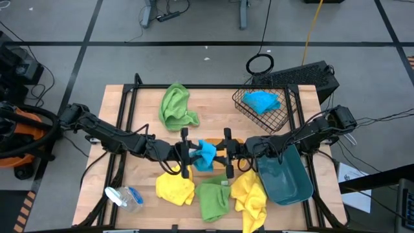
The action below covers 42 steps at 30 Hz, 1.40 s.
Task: Sort microfiber towel by color & place in baskets
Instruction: Put the blue microfiber cloth into the wire basket
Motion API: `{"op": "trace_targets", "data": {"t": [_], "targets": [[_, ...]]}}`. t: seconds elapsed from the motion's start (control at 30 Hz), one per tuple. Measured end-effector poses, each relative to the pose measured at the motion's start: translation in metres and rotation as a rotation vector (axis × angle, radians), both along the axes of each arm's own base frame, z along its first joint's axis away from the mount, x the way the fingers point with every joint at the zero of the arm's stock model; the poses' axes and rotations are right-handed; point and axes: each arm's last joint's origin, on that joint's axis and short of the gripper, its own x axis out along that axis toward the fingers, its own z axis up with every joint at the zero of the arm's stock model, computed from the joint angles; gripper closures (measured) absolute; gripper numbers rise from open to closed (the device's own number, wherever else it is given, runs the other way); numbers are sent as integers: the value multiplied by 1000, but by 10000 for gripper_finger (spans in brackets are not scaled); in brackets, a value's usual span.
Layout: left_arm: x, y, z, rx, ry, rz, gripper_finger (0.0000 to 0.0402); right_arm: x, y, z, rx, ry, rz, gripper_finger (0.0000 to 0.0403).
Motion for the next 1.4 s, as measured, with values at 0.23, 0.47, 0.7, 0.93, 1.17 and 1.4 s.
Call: {"op": "trace_targets", "data": {"t": [0.23, 0.47, 0.7, 0.93, 1.17, 1.4], "targets": [[-3, -7, -1, -25, 10, -13, 151, 0, 0, -1, -53, 5, 4, 390], [-22, -15, 6, 5, 32, 100, 71, -6, -1, 10, -107, -22, 8, 393], [-34, -15, 2, 46, 115, 166, 69, -24, -6, 40, -127, -102, 4, 396], [-30, -5, -4, 111, 151, 241, 69, -42, -6, 66, -168, -197, 29, 395], [-30, -7, -2, 154, 145, 231, 69, -48, -1, 67, -180, -175, 92, 395], [-23, -18, 6, 205, 37, 194, 69, -40, 6, 54, -157, -126, 111, 394]]}}
